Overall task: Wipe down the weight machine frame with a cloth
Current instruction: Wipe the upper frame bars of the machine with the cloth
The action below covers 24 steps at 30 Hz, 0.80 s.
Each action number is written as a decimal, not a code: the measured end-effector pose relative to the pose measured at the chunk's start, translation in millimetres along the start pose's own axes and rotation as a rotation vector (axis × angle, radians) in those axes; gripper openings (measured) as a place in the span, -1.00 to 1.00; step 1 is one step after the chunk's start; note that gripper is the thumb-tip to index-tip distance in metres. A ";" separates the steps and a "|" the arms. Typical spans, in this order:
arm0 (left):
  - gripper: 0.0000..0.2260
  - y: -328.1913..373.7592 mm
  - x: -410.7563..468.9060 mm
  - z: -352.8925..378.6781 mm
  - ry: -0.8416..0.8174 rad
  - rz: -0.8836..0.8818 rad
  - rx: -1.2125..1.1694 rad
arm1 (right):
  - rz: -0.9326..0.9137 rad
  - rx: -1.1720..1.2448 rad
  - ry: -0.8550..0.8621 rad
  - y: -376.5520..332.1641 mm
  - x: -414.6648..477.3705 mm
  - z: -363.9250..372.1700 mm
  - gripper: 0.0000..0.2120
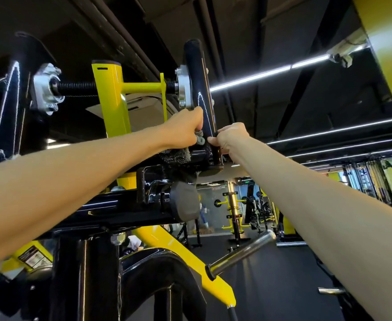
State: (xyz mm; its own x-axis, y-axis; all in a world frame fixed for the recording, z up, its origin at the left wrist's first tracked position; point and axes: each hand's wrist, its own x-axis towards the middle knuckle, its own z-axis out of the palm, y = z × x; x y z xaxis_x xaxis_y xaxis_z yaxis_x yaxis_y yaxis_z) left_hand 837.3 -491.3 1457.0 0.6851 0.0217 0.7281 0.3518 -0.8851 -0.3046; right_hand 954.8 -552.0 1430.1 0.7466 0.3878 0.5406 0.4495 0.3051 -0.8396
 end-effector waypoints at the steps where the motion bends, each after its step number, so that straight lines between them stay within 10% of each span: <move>1: -0.75 0.1 -2.4 0.8 0.006 0.010 -0.006 | -0.008 -0.001 0.004 -0.2 0.2 0.5 -0.59; 12: -0.71 -10.7 9.6 6.1 -0.055 -0.270 -0.189 | -0.057 -0.021 -0.012 3.7 -0.3 -1.3 -0.59; 24: -0.74 -8.4 16.7 5.2 -0.086 -0.157 -0.099 | -0.096 -0.068 -0.006 7.9 12.5 -0.5 -0.57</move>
State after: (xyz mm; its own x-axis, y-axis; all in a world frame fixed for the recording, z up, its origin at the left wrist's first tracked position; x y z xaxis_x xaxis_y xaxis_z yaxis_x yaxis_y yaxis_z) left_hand 849.1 -481.1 1468.5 0.6803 0.1991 0.7053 0.3972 -0.9090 -0.1265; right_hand 967.9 -545.1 1430.2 0.6956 0.3651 0.6188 0.5512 0.2812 -0.7855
